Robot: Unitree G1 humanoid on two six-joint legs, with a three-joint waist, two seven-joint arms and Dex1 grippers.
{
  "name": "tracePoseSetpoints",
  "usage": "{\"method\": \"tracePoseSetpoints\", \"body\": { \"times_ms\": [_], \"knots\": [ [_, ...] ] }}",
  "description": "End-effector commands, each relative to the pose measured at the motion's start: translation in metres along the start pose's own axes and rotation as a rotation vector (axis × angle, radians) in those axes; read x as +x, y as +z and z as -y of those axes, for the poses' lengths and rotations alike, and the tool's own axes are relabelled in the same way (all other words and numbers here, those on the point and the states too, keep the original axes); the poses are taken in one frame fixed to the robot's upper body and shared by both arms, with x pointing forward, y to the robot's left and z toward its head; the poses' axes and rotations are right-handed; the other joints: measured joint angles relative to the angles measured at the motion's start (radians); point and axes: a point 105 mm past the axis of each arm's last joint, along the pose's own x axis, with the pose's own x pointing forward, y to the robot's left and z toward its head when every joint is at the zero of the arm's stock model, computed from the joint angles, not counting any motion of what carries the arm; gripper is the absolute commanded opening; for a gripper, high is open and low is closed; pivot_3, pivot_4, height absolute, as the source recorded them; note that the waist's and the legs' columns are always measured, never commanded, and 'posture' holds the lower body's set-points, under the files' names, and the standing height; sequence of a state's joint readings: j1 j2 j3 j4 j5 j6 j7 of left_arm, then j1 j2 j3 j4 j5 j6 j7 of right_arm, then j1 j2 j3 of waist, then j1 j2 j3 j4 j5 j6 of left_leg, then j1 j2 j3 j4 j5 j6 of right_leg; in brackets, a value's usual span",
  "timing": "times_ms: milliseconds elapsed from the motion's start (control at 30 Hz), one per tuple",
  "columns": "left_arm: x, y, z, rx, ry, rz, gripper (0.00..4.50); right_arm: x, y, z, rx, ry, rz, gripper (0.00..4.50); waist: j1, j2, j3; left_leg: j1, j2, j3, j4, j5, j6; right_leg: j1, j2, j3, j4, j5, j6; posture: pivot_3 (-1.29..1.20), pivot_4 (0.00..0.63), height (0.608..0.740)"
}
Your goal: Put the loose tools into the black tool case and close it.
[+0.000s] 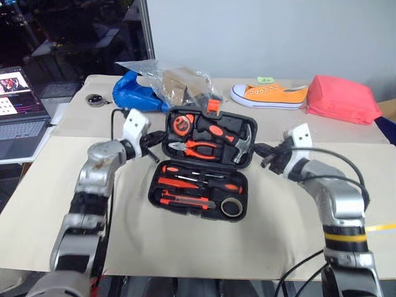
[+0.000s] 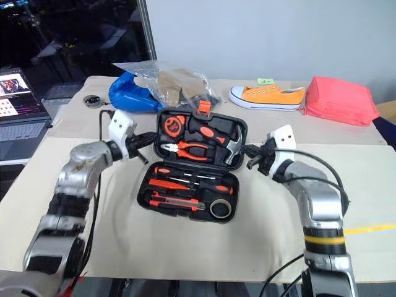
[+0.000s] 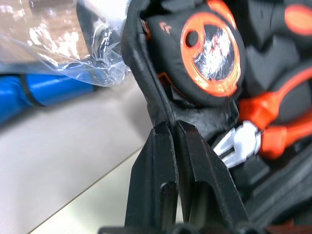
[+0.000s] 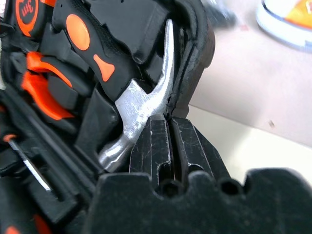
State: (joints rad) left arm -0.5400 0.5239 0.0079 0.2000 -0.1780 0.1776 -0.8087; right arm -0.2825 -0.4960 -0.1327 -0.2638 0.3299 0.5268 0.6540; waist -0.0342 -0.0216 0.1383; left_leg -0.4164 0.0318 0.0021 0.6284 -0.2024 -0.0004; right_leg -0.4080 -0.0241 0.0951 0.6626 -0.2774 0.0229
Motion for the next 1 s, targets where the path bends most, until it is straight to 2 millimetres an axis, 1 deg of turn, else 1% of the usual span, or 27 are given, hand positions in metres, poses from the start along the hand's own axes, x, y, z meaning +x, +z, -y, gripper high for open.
{"method": "tracePoseSetpoints", "body": {
  "times_ms": [33,100,133,200,233,300,333,367,400,433,467,533,567,600,667,733,767,800,833,900,967,1000],
  "knots": [
    [-0.011,-0.001,0.038,0.200,-0.149,0.022,0.00,-0.014,0.016,-0.060,-0.247,0.233,0.106,0.03,0.004,0.001,-0.001,0.001,0.000,0.000,0.000,0.000,0.000,0.001,-0.001,0.000,-0.001,0.000,0.000,0.00,0.150,0.740],
    [-0.021,-0.007,0.040,0.216,-0.151,0.011,0.00,-0.023,0.008,-0.073,-0.282,0.268,0.090,0.03,0.002,0.001,-0.001,0.004,0.000,0.001,0.000,-0.001,0.001,0.006,-0.001,0.001,-0.004,0.000,0.000,0.00,0.150,0.740],
    [-0.026,-0.010,0.039,0.223,-0.144,-0.004,0.00,-0.028,0.002,-0.079,-0.318,0.285,0.076,0.03,-0.002,0.001,-0.001,0.009,-0.001,0.002,0.000,-0.001,0.001,0.009,-0.002,0.001,-0.009,-0.001,0.001,0.00,0.150,0.740],
    [-0.042,-0.016,0.036,0.196,-0.134,-0.025,0.00,-0.040,-0.011,-0.087,-0.427,0.317,0.033,0.03,-0.007,0.000,-0.001,0.022,0.000,0.003,0.000,-0.001,0.001,0.023,-0.001,0.001,-0.011,-0.002,0.000,0.00,0.150,0.740],
    [-0.047,-0.017,0.036,0.182,-0.130,-0.030,0.00,-0.044,-0.016,-0.088,-0.457,0.327,0.019,0.03,-0.010,0.000,0.000,0.025,0.000,0.005,0.001,-0.001,0.001,0.026,-0.001,0.001,-0.011,-0.006,0.005,0.00,0.150,0.740],
    [-0.068,-0.019,0.037,0.099,-0.154,-0.043,0.00,-0.055,-0.033,-0.078,-0.507,0.304,-0.057,0.03,-0.015,0.000,0.000,0.031,0.002,0.010,0.001,0.000,0.001,0.030,-0.001,0.001,-0.011,-0.006,0.006,0.00,0.150,0.740],
    [-0.085,-0.021,0.035,0.021,-0.164,-0.060,0.69,-0.065,-0.041,-0.069,-0.525,0.290,-0.105,0.00,-0.016,-0.001,0.000,0.035,0.003,0.011,0.000,0.000,0.001,0.034,-0.001,0.001,-0.011,-0.006,0.005,0.00,0.150,0.740],
    [-0.103,-0.022,0.033,-0.045,-0.173,-0.085,0.87,-0.075,-0.047,-0.059,-0.526,0.272,-0.141,0.00,-0.018,-0.001,0.000,0.040,0.004,0.012,0.000,0.000,0.001,0.038,-0.001,0.001,-0.011,-0.008,0.002,0.00,0.150,0.740],
    [-0.115,-0.021,0.030,-0.086,-0.174,-0.104,1.39,-0.083,-0.050,-0.054,-0.520,0.273,-0.169,0.35,-0.017,-0.002,0.000,0.043,0.005,0.013,0.000,0.000,0.001,0.039,-0.001,0.002,-0.011,-0.011,-0.002,0.00,0.150,0.740],
    [-0.126,-0.019,0.029,-0.116,-0.177,-0.121,1.79,-0.089,-0.053,-0.051,-0.509,0.284,-0.198,0.73,-0.015,-0.002,0.000,0.042,0.009,0.014,0.000,0.000,0.001,0.039,-0.001,0.002,-0.011,-0.011,-0.003,0.00,0.150,0.740],
    [-0.135,-0.018,0.028,-0.140,-0.182,-0.137,2.16,-0.095,-0.056,-0.049,-0.485,0.300,-0.230,1.00,-0.008,-0.006,0.002,0.043,0.009,0.014,0.000,0.000,0.001,0.039,-0.001,0.001,-0.011,-0.012,-0.002,0.00,0.150,0.740],
    [-0.155,-0.010,0.032,-0.188,-0.227,-0.170,2.88,-0.114,-0.061,-0.054,-0.378,0.385,-0.312,1.70,0.000,-0.006,0.003,0.039,0.009,0.017,0.000,0.000,0.001,0.037,-0.002,0.000,-0.013,-0.012,-0.001,0.00,0.150,0.740],
    [-0.162,-0.005,0.035,-0.204,-0.248,-0.178,3.20,-0.121,-0.060,-0.057,-0.335,0.421,-0.339,1.73,-0.001,-0.006,0.003,0.036,0.013,0.021,0.000,0.000,0.001,0.035,-0.003,-0.001,-0.013,-0.011,0.001,0.00,0.150,0.740],
    [-0.167,0.003,0.040,-0.224,-0.275,-0.172,3.20,-0.126,-0.058,-0.061,-0.291,0.460,-0.349,1.73,0.000,-0.006,0.003,0.034,0.014,0.024,0.000,0.000,0.001,0.034,-0.004,0.000,-0.013,-0.010,0.003,0.00,0.150,0.740],
    [-0.172,0.017,0.051,-0.241,-0.324,-0.161,3.20,-0.136,-0.054,-0.072,-0.227,0.552,-0.379,1.73,0.000,-0.006,0.003,0.032,0.014,0.026,-0.002,-0.001,0.001,0.033,-0.006,0.000,-0.015,-0.010,0.003,0.00,0.150,0.740],
    [-0.174,0.030,0.067,-0.274,-0.388,-0.150,3.20,-0.141,-0.049,-0.085,-0.181,0.643,-0.388,1.73,0.000,-0.006,0.003,0.032,0.015,0.026,-0.002,-0.002,0.000,0.033,-0.006,0.000,-0.016,-0.010,0.003,0.00,0.150,0.740],
    [-0.174,0.035,0.074,-0.282,-0.419,-0.146,3.27,-0.141,-0.045,-0.092,-0.142,0.683,-0.377,1.19,-0.001,-0.006,0.003,0.031,0.015,0.026,-0.001,-0.002,0.000,0.032,-0.006,0.000,-0.016,-0.011,0.004,0.00,0.150,0.740],
    [-0.174,0.039,0.082,-0.283,-0.451,-0.142,3.27,-0.139,-0.042,-0.101,-0.111,0.724,-0.365,1.07,-0.001,-0.006,0.003,0.031,0.015,0.026,-0.002,-0.002,0.000,0.032,-0.006,0.000,-0.016,-0.013,0.007,0.00,0.150,0.740],
    [-0.174,0.043,0.087,-0.278,-0.471,-0.138,3.27,-0.138,-0.040,-0.108,-0.094,0.762,-0.359,0.73,-0.003,-0.007,0.003,0.031,0.015,0.026,-0.002,-0.002,0.000,0.031,-0.005,0.000,-0.016,-0.013,0.007,0.00,0.150,0.740],
    [-0.172,0.047,0.097,-0.265,-0.511,-0.139,3.27,-0.132,-0.045,-0.122,-0.112,0.825,-0.360,0.02,-0.004,-0.007,0.003,0.031,0.016,0.026,-0.002,-0.002,0.000,0.031,-0.004,0.000,-0.015,-0.013,0.006,0.00,0.150,0.740],
    [-0.169,0.052,0.107,-0.247,-0.547,-0.131,3.27,-0.124,-0.057,-0.127,-0.168,0.844,-0.383,0.02,-0.004,-0.008,0.004,0.031,0.018,0.026,-0.001,-0.002,0.000,0.031,-0.003,0.001,-0.015,-0.013,0.003,0.00,0.150,0.740],
    [-0.166,0.054,0.110,-0.240,-0.550,-0.120,3.27,-0.114,-0.064,-0.124,-0.202,0.802,-0.390,0.02,-0.004,-0.009,0.004,0.031,0.018,0.026,-0.001,-0.002,0.000,0.030,-0.003,0.000,-0.015,-0.014,0.000,0.00,0.150,0.740]
  ]
}}
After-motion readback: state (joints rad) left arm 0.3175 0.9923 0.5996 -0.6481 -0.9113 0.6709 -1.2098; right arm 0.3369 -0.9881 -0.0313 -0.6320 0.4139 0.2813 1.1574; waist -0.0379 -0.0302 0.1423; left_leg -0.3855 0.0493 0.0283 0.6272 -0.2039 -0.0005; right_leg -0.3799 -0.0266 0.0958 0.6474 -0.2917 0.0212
